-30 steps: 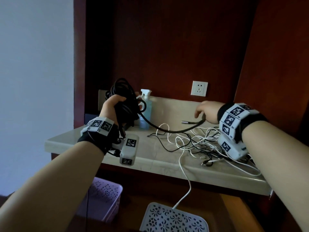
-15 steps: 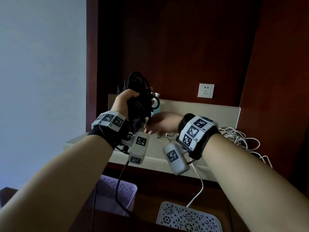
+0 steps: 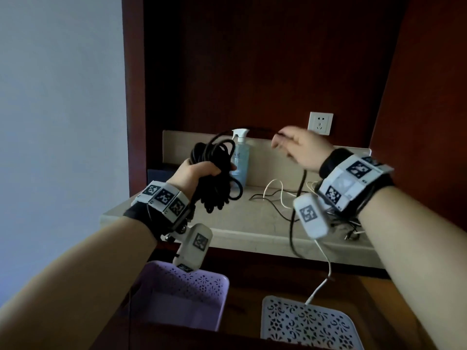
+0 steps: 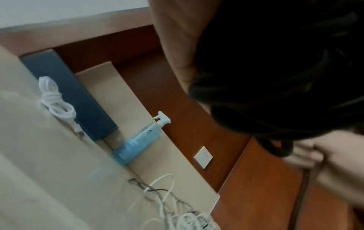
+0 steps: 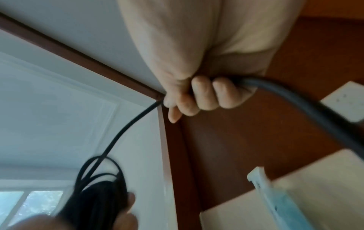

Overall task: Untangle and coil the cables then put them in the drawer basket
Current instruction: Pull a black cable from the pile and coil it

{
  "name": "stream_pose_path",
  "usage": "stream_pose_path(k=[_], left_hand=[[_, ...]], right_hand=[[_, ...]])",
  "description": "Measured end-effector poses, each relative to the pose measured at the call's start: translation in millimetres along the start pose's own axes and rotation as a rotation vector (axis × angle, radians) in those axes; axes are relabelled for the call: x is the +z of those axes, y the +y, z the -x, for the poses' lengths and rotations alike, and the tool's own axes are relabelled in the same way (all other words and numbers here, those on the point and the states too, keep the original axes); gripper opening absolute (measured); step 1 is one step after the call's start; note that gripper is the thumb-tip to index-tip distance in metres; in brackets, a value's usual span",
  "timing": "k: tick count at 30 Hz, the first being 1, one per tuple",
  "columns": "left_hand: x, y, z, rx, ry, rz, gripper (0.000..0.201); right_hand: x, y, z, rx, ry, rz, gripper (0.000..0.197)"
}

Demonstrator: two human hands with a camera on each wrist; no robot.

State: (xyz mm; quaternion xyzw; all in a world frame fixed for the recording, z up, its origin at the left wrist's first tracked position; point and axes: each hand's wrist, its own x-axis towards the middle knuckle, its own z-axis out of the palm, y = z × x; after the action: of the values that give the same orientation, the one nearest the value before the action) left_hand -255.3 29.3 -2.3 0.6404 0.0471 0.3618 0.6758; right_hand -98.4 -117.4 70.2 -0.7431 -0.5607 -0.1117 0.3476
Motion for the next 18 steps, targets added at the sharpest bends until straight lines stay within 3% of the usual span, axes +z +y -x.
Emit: stream_pose_path(k=[1,3,5,6,9,11,14,18], left_hand=[[-2.1,-3.5,-0.3,-0.007,-0.001,-0.049,0.035],[-2.3,-7.6,-0.3,-0.029,-0.042,-0.154,0.011],[-0.8,-10.9,-3.9,-0.076,-0.070,-0.216,0.046],[1.0,-11.5,-5.3,-0.092,-0.091,-0.220,0.050],[7.7,-10.5,-7.4,-0.100,-0.169,-0.262,0.018],[12.7,-9.6,-7.0,-0.104,-0.208,-0.284,0.014],[16.8,-8.6,-6.0,-0.120,-0.233,-0.294,0.032],[27.5,-6.4,-5.1,-0.086,-0.334,-0.373,0.046]], right_hand=[[-8.0,1.2,-4.6,-0.050,0.085,0.054,0.019],[-16.7,-2.6,-10.1,-0.108,0.134,0.174,0.017],[-10.0,-12.0,-11.4,-0.120,0.008,0.293,0.022],[-2.7,-16.8,-9.8,-0.136,-0.080,0.311,0.029],[12.9,-30.3,-1.2,-0.187,-0.262,0.267,0.051],[10.4,-35.4,1.3,-0.183,-0.361,0.267,0.057],[3.5,-41.1,5.4,-0.201,-0.483,0.413,0.058],[8.8,-39.2,7.3,-0.240,-0.453,0.443,0.058]])
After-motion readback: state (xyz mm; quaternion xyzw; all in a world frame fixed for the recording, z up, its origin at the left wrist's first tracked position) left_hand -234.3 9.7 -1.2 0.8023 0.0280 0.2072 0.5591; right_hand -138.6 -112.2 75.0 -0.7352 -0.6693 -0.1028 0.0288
